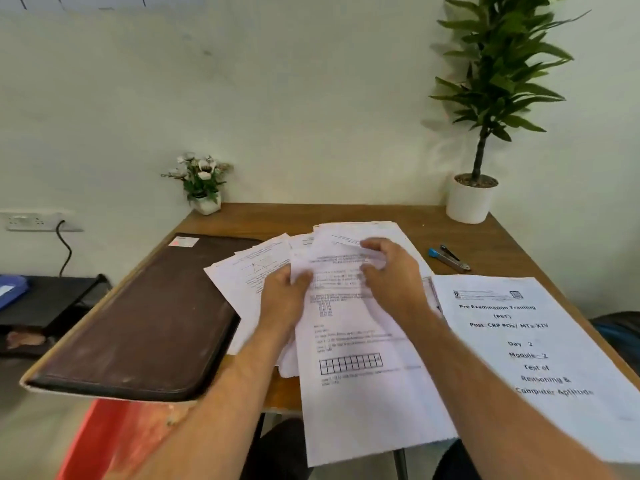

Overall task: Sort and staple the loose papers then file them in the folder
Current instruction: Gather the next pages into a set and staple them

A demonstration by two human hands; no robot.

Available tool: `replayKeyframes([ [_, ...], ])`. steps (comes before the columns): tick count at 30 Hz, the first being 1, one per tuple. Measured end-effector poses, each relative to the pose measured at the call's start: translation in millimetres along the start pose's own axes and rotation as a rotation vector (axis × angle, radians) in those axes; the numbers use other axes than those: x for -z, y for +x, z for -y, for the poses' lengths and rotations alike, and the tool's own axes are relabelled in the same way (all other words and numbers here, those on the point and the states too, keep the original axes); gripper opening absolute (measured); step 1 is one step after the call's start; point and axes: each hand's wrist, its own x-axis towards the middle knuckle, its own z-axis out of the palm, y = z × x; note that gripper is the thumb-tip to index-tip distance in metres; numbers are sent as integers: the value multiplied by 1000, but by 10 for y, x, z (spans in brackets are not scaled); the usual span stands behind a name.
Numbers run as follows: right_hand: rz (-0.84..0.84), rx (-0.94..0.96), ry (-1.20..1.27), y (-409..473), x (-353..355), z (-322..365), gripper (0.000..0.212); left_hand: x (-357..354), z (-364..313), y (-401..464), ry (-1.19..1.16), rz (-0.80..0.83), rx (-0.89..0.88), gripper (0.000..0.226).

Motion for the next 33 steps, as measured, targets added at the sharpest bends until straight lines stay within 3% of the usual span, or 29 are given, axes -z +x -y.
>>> replayKeyframes([
  [5,29,2,-35,-168,-286,-354,76,-59,323,-66,109,41,-81,14],
  [8,76,76,-13,-209,-437,-426,85,-87,432,-115,175,16,-153,13],
  [11,75,114,1,-198,-574,-466,70,-129,460,-97,237,4,-222,14],
  [14,-16,128,-5,-122,-653,-501,26,-124,460,-40,252,0,-254,28],
  [16,-26,132,-8,-104,-687,-508,13,-89,448,-58,147,-64,-255,30],
  [18,-18,144,-7,-115,-726,-531,13,-23,421,-36,139,-196,-222,29],
  [20,-42,149,-3,-132,-747,-552,15,57,393,47,317,-277,-172,30],
  [23,-138,134,14,-173,-741,-550,17,114,327,214,521,-170,-86,33],
  [27,-273,214,118,-260,-739,-526,10,68,235,394,440,-37,72,51],
  [33,-224,323,150,-299,-804,-525,9,-50,224,653,559,-87,106,47],
])
